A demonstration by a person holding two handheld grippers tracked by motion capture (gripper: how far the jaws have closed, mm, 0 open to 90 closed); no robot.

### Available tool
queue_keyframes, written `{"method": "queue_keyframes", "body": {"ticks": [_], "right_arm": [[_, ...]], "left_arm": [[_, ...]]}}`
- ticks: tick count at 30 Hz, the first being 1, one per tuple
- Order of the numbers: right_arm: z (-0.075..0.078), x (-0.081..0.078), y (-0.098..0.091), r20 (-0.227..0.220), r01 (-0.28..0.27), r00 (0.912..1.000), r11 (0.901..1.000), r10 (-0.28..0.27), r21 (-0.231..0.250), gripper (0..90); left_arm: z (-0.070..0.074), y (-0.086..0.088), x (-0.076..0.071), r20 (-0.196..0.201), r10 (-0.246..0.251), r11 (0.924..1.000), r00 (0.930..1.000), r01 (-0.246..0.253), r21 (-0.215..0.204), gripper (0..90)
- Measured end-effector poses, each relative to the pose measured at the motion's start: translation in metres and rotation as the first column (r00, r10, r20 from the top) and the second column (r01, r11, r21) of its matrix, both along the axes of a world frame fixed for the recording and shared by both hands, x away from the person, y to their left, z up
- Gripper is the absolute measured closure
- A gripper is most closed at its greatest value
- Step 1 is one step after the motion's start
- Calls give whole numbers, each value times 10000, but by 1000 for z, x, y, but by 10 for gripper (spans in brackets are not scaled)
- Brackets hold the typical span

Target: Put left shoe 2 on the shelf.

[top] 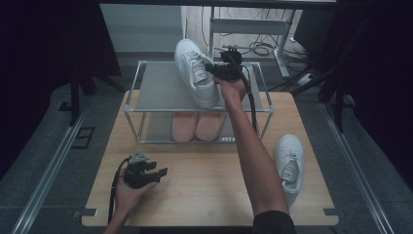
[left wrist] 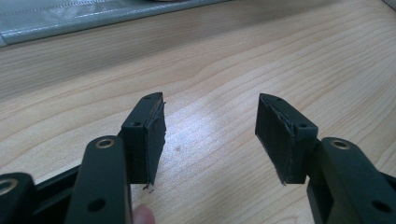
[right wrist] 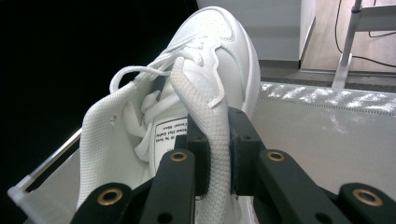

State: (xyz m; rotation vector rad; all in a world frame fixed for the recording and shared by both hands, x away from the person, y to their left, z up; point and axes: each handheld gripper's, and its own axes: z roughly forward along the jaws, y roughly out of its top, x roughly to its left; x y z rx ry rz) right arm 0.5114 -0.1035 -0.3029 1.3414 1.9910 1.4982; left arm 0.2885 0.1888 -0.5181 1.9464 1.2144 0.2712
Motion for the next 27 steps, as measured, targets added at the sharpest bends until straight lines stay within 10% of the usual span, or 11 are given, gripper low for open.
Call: {"method": "queue_keyframes", "body": {"ticks": [13,27], "right_arm": [[-13,16,6,-591,425,9974,9991,-422,41,784],[-6,9,-11,11,170,9999,9997,-171,158,620]], "left_arm": [[0,0,0,22,-3,10000,10000,3,69,431],[-1,-4,-1,-18,-55,10000,10000,56,71,430]]}}
